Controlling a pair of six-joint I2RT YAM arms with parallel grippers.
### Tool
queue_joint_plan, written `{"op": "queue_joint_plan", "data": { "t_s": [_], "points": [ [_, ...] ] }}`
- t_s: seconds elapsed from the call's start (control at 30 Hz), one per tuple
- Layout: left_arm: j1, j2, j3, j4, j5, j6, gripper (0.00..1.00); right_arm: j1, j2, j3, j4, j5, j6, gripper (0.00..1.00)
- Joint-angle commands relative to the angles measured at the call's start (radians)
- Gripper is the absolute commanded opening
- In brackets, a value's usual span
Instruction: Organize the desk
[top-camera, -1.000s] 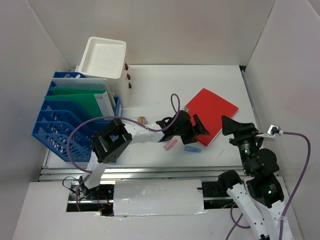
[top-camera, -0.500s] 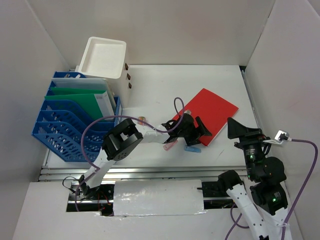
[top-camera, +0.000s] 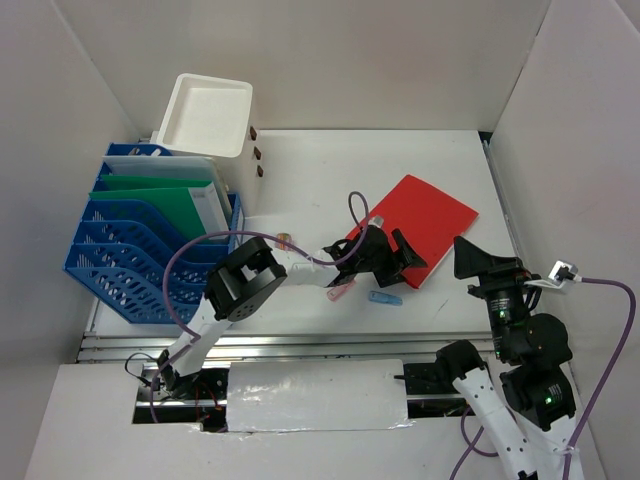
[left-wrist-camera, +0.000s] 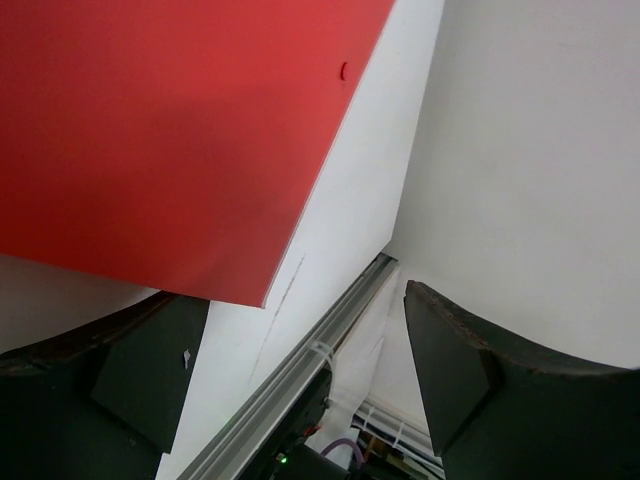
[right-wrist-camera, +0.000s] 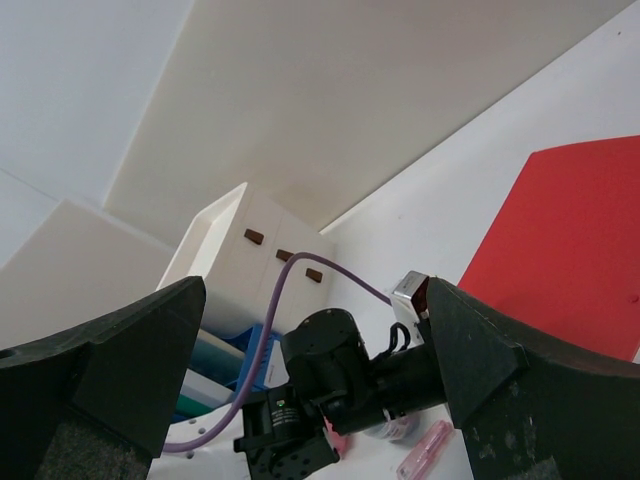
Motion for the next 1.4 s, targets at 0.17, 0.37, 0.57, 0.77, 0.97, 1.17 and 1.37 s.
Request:
{"op": "queue_joint_plan", "data": {
  "t_s": [0.17, 0.37, 0.57, 0.77, 0.97, 1.17, 1.37],
  "points": [
    [0.028, 0.048, -0.044, 0.227, -0.036, -0.077, 0.90, 0.000, -0.022, -0.004, 0.026, -0.014, -0.009, 1.00],
    [0.033, 0.055, -0.056, 0.276, -0.090, -0.074, 0.87, -0.001, -0.024, -0.017, 0.040, -0.028, -0.009, 1.00],
    [0.045, 0.090, -0.084, 0.357, -0.115, -0.089, 0.82, -0.001, -0.036, -0.023, 0.047, -0.033, -0.015, 1.00],
    [0.053, 0.127, -0.086, 0.392, -0.154, -0.100, 0.67, -0.001, -0.045, -0.029, 0.055, -0.036, -0.021, 1.00],
    [0.062, 0.133, -0.079, 0.389, -0.168, -0.112, 0.35, -0.001, -0.047, -0.037, 0.057, -0.039, -0.023, 1.00],
    [0.073, 0.087, -0.035, 0.314, -0.156, -0.083, 0.00, -0.001, -0.052, -0.047, 0.067, -0.034, -0.029, 1.00],
    [0.076, -0.057, -0.003, 0.232, -0.168, 0.007, 0.00, -0.001, -0.041, -0.075, 0.086, -0.014, -0.025, 1.00]
  ]
}}
